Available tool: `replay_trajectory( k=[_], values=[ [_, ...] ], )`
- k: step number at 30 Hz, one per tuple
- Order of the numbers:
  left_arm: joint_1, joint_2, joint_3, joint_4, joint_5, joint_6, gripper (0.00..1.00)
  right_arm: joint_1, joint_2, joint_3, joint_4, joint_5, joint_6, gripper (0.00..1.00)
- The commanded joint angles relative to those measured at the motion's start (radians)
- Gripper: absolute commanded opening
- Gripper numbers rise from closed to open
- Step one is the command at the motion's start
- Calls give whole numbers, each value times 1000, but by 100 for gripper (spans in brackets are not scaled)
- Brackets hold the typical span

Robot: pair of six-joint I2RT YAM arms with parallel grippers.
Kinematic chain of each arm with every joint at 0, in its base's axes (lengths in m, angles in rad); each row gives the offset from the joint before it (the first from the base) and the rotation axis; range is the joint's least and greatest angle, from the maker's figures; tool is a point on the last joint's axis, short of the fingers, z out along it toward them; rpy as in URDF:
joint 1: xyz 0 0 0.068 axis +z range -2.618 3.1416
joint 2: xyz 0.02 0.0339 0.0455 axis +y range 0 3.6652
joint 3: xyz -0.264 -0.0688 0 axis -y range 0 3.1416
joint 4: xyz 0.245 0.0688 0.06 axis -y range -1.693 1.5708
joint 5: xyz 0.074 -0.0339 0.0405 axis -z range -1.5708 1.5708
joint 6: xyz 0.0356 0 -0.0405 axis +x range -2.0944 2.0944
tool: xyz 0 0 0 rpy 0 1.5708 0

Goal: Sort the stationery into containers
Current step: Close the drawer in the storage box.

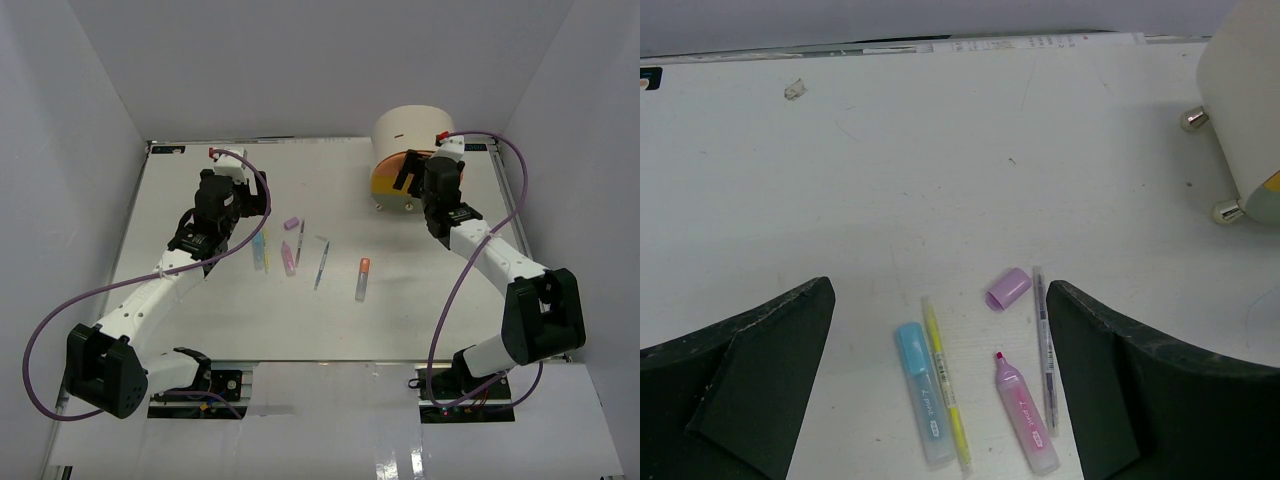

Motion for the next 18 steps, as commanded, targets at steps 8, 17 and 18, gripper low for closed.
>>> replay_trajectory(
  k=[8, 17, 18],
  values=[
    [0, -29, 6, 7, -4, 5, 98, -11, 9, 60, 93, 71, 26, 91],
    [0, -32, 3, 9, -4, 7, 98, -17, 19, 62, 106, 49, 4, 91],
    [0, -34, 4, 9, -4, 8, 98, -15, 20, 60, 106, 47, 4, 91]
  ],
)
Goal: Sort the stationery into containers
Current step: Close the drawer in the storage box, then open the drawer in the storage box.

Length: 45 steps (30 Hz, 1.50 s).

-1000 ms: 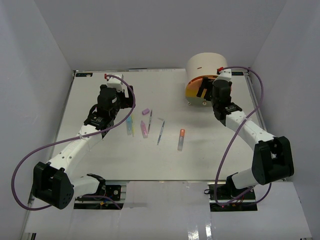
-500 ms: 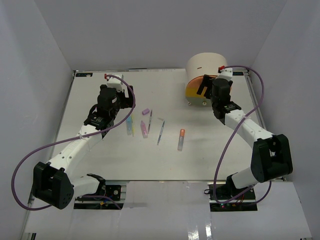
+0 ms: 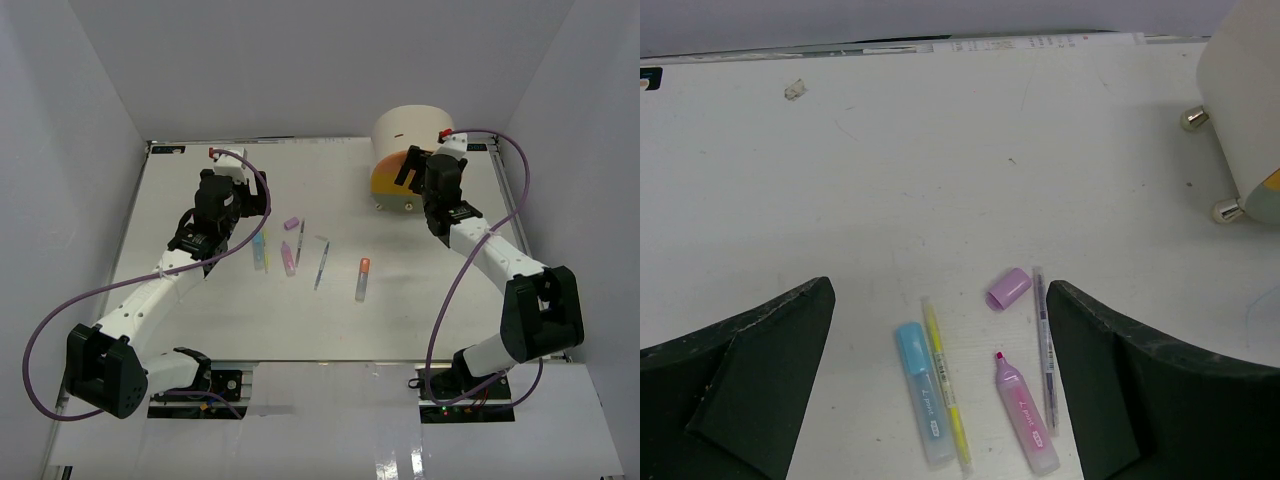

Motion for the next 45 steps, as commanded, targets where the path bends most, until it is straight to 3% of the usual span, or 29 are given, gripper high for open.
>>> replay_trajectory(
  k=[1, 9, 22, 30, 40, 45],
  values=[
    [0, -32, 4, 9, -4, 6, 98, -8, 8, 44, 77, 18, -4, 91],
    [0, -32, 2, 10, -4, 8, 98, -8, -67, -2, 74, -8, -12, 91],
    [0, -27, 4, 7, 11, 2, 98, -62, -328, -290, 70, -145, 129, 90],
    [0, -24, 2, 9, 10, -1, 98, -137, -285, -344, 109, -266, 201, 90],
    [0, -20, -1, 12, 10, -1, 98, -162, -164, -342, 240, -326, 244, 100],
    [0, -26, -1, 13, 5, 3, 98, -162, -101, -319, 301, -329, 255, 91]
  ],
)
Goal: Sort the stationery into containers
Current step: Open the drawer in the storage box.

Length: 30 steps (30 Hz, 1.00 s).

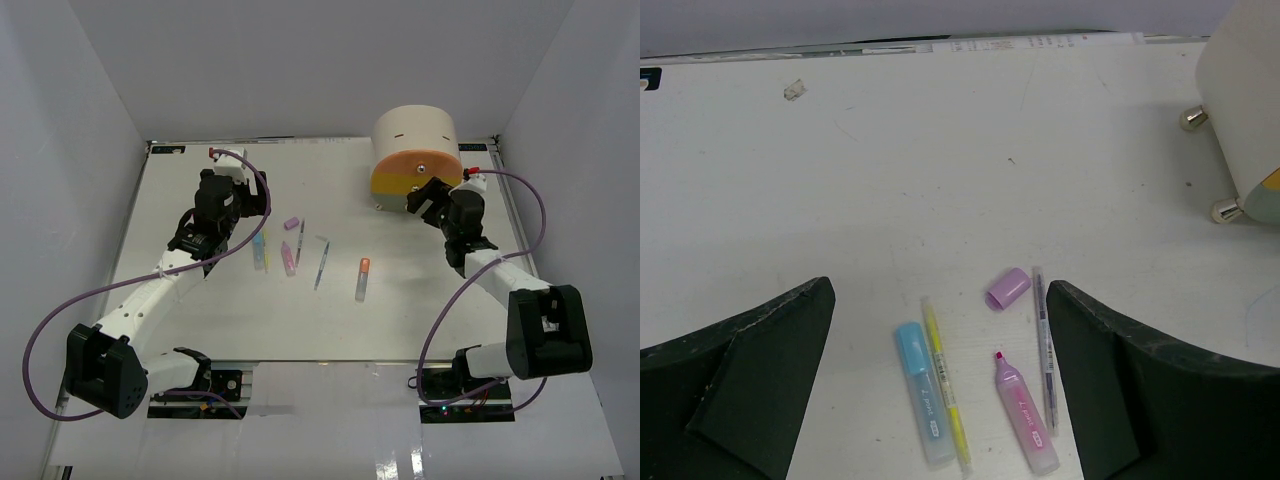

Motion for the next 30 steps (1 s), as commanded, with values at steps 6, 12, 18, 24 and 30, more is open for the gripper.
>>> replay_trajectory(
  k=[6, 12, 18, 24, 30],
  values=[
    [0, -26, 0, 13, -3, 10, 98, -5, 90, 73, 149, -21, 26, 80],
    [0, -27, -2, 14, -10, 13, 98, -4, 134, 98, 183, -4, 29, 66],
    [0, -26, -2, 16, -6, 13, 98, -5, 174, 113, 200, 14, 36, 59],
    [0, -26, -2, 14, -7, 14, 98, -5, 203, 130, 214, 10, 47, 54],
    [0, -26, -2, 16, -4, 14, 98, -5, 214, 144, 222, 10, 49, 49]
  ],
)
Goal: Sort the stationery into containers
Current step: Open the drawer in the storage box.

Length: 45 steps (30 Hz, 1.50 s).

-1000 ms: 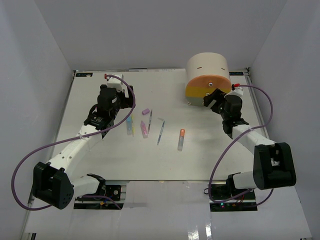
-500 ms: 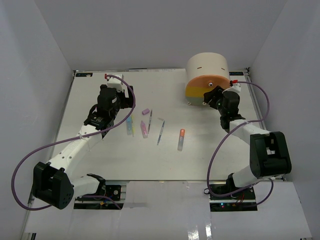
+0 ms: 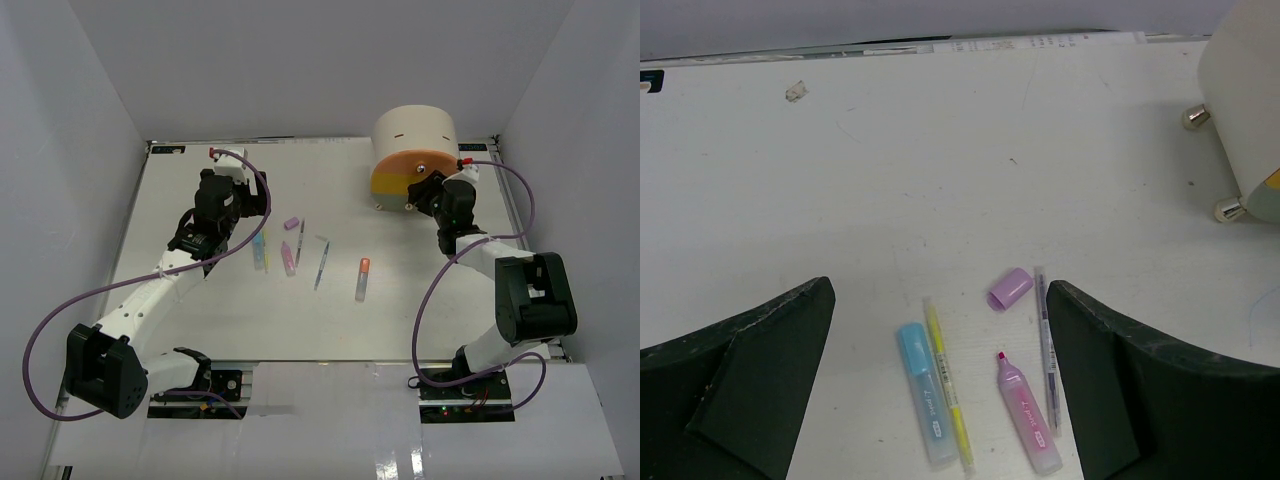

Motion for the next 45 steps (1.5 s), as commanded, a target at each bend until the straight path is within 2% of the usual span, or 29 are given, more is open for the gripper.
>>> replay_trajectory(
  k=[1, 6, 14, 23, 45],
  values=[
    [0, -26, -1, 13, 0, 6, 98, -5, 4, 51, 74, 23, 9, 49],
    [0, -24, -1, 13, 4, 6, 98, -5, 6, 57, 74, 17, 11, 47],
    [0, -23, -1, 13, 9, 5, 98, -5, 6, 49, 74, 15, 6, 34],
    [0, -20, -1, 13, 14, 3, 98, -5, -22, 22, 68, 8, 5, 8],
    [0, -23, 1, 13, 24, -3, 98, 6, -275, -215, -14, -19, 32, 8]
  ],
)
